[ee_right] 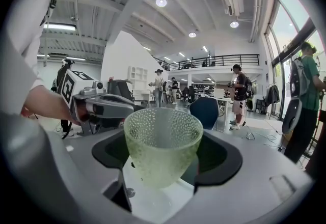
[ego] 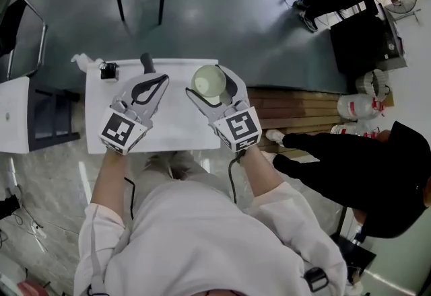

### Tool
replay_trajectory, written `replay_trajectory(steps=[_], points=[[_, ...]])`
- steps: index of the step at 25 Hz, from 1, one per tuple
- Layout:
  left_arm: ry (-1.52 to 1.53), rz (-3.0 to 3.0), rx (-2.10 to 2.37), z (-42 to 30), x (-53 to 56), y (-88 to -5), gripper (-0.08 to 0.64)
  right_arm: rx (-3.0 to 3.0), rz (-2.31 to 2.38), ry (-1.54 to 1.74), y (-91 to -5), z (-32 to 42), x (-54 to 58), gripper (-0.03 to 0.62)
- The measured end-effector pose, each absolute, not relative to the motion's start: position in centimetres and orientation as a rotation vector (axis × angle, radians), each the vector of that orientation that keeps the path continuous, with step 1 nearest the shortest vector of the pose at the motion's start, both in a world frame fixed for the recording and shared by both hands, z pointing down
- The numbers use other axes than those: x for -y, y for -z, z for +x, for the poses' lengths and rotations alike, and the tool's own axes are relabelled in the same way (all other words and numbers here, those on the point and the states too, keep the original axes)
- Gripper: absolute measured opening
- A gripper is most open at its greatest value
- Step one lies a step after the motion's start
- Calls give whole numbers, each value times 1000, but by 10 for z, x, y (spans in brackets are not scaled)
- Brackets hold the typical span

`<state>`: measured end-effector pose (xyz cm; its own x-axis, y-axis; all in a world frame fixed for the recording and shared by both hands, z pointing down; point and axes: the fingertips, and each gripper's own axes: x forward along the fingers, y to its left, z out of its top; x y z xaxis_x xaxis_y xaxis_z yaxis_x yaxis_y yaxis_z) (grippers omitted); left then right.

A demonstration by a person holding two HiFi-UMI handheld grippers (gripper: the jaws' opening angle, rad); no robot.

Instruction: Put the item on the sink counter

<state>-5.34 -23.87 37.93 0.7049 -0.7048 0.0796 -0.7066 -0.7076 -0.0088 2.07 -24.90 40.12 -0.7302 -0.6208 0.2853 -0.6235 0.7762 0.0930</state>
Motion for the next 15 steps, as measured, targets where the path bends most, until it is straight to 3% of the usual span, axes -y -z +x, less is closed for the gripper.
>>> replay_trajectory(steps=[15], points=[[-173,2824,1246,-56,263,-433,6,2677,880,10,-470,7,283,383]])
